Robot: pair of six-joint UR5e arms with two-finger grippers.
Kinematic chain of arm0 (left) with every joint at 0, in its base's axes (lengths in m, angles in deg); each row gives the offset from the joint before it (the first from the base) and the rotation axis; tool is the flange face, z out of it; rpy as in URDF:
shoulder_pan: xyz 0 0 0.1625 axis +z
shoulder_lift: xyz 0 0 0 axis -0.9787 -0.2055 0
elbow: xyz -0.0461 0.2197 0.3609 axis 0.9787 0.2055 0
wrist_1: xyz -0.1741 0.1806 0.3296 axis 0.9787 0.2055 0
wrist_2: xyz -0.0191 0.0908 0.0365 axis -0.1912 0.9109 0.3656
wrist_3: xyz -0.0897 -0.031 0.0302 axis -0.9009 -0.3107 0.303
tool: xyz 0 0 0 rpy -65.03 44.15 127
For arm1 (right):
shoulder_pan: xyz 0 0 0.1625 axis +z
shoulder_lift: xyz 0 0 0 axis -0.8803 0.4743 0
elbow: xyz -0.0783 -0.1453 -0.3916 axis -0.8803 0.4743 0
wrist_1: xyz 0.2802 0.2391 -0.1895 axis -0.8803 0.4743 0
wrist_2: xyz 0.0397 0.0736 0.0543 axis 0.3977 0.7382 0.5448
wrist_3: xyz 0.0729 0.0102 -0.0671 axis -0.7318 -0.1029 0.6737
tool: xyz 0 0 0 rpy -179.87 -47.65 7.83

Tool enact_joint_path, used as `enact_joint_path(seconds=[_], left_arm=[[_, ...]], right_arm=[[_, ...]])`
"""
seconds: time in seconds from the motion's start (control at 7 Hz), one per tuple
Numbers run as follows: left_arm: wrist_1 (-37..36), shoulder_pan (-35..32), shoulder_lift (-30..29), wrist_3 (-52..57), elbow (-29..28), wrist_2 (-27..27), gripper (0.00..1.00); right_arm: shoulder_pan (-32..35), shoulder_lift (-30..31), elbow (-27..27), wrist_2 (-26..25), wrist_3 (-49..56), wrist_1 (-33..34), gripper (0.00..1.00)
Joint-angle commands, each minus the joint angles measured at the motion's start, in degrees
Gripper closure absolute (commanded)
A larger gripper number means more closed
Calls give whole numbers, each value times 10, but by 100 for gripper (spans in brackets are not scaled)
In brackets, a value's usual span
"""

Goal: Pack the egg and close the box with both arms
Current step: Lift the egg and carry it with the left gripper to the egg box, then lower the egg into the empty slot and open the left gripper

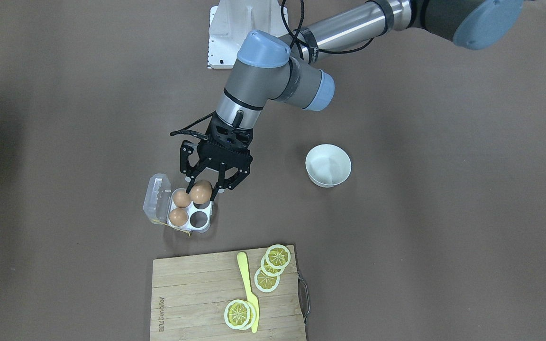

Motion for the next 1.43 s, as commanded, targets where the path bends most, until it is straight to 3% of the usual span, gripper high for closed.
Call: enact_joint_path(seconds=[0.0,1.0,1.29], left_arm=[[0,2,0,0,-8,6,57],[0,21,2,0,-34,8,56],[0,26,0,-1,-44,39,56]], right_arm=[[0,0,-3,-1,2,0,0],[3,0,-6,-4,2,0,0],[3,1,-6,-5,2,0,0]])
